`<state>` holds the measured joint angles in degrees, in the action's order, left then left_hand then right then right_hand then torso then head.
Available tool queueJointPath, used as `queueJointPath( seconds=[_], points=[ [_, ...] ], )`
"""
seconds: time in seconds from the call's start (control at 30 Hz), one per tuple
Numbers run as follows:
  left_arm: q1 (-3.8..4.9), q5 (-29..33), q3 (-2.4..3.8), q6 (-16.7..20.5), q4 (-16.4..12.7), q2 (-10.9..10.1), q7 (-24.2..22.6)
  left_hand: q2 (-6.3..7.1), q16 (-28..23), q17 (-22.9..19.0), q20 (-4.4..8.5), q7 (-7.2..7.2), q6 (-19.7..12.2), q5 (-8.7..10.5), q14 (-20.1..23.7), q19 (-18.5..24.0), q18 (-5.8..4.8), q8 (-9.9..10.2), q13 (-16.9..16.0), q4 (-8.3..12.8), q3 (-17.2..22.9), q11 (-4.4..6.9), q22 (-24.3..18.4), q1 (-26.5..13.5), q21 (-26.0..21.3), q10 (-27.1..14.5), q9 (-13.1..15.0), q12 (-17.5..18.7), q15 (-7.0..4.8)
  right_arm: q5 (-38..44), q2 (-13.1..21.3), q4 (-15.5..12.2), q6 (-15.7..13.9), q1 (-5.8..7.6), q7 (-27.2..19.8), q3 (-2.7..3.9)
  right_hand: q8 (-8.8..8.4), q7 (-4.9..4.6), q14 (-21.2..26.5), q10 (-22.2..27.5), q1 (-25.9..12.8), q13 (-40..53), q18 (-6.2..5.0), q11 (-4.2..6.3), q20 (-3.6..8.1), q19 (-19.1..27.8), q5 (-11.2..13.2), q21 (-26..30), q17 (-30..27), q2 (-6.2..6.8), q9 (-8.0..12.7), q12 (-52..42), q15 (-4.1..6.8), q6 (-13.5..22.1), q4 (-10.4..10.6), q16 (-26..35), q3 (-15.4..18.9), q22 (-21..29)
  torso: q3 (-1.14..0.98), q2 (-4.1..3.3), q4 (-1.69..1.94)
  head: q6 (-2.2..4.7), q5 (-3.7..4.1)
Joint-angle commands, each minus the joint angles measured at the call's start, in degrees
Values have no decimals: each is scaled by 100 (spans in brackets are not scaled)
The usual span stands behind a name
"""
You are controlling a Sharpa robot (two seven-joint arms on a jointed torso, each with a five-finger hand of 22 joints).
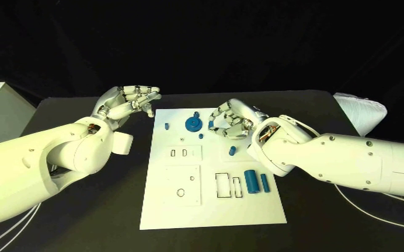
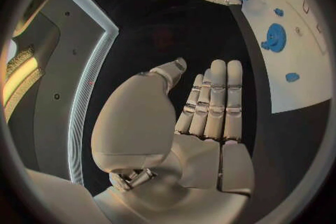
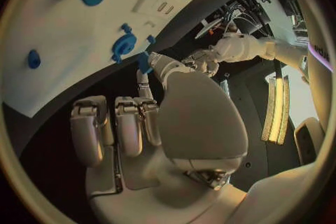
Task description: Assemble the parts on the task board
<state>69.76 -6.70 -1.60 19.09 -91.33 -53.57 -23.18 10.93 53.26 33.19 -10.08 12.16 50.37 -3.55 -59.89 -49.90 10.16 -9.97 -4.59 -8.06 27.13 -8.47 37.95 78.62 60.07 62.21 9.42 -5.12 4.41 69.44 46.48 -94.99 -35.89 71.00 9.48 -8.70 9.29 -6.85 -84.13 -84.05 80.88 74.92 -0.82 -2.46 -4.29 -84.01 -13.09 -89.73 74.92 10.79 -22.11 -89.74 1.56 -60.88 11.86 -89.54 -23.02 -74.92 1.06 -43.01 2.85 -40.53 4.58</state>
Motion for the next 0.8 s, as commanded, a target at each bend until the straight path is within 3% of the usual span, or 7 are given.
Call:
queueJointPath(
  seconds=[0.03,0.37,0.43,0.53,0.6,0.63,0.8],
  points=[
    [3,-96,0,-88,-9,33,82,-33,44,-5,9,8,31,30,-14,35,45,-14,-20,8,28,14,11,-31,35,67,9,-50,-24,691,-111,-69,-10,-62,637,-13,36,16,-565,-595,-38,1508,82,33,20,-599,-20,-27,1415,-1,-3,-26,35,-21,-9,-16,-29,-1508,-5,-11,-5,-21,-17],
    [3,-215,-7,-119,-3,90,206,14,383,88,66,-38,45,30,-167,-27,43,-113,-194,53,95,92,80,-89,199,295,58,-438,-89,1247,-500,-86,87,-303,1120,-51,36,17,-561,-595,-45,1508,82,33,20,-599,-25,-27,1396,0,-3,-26,35,-16,-9,-9,-32,-1508,-11,-22,3,-88,-57],
    [2,-238,-9,-128,0,98,229,16,533,151,87,-53,51,29,-209,-143,17,-186,-296,82,89,115,225,-99,321,311,91,-624,-109,1325,-553,-76,98,-332,1186,-53,36,17,-561,-595,-45,1508,82,33,20,-599,-25,-27,1396,0,-3,-26,35,-16,-9,-9,-32,-1508,-12,-20,10,-102,-57],
    [2,-276,-15,-157,8,111,273,-8,858,291,112,-56,-45,25,-273,-473,-56,-427,-664,154,35,134,618,-132,636,113,195,-1222,-128,1444,-656,-34,131,-375,1287,-57,37,16,-561,-595,-54,1508,82,33,20,-599,-30,-27,1395,3,-4,-26,34,-14,-7,-9,-32,-1508,-11,-14,11,-121,-64],
    [2,-299,-17,-177,11,116,295,-27,1086,564,122,-59,-109,11,-402,-550,-72,-551,-869,178,19,148,710,-145,724,-38,246,-1544,-133,1505,-705,-17,148,-393,1330,-59,37,16,-561,-595,-54,1508,82,33,20,-599,-30,-27,1395,3,-4,-26,34,-14,-7,-9,-32,-1508,-8,-12,8,-131,-78],
    [1,-310,-17,-184,11,118,304,-38,1396,1039,131,-71,-132,24,-671,-702,-105,-627,-1013,198,6,166,885,-144,842,-45,276,-1785,-150,1531,-724,-13,154,-399,1344,-60,37,16,-561,-595,-54,1508,82,33,20,-599,-30,-27,1395,3,-4,-26,34,-14,-7,-9,-32,-1508,-9,-12,7,-140,-84],
    [1,-381,-19,-225,15,126,358,-63,2059,2057,162,-84,-345,33,-1196,-1188,-214,-984,-1659,217,34,196,1447,-190,1245,-513,393,-2852,-169,1644,-826,21,165,-442,1405,-66,38,17,-560,-595,-56,1508,82,33,20,-599,-33,-27,1392,4,-4,-26,34,-13,-8,-8,-34,-1508,-11,-14,5,-163,-105]
  ],
)
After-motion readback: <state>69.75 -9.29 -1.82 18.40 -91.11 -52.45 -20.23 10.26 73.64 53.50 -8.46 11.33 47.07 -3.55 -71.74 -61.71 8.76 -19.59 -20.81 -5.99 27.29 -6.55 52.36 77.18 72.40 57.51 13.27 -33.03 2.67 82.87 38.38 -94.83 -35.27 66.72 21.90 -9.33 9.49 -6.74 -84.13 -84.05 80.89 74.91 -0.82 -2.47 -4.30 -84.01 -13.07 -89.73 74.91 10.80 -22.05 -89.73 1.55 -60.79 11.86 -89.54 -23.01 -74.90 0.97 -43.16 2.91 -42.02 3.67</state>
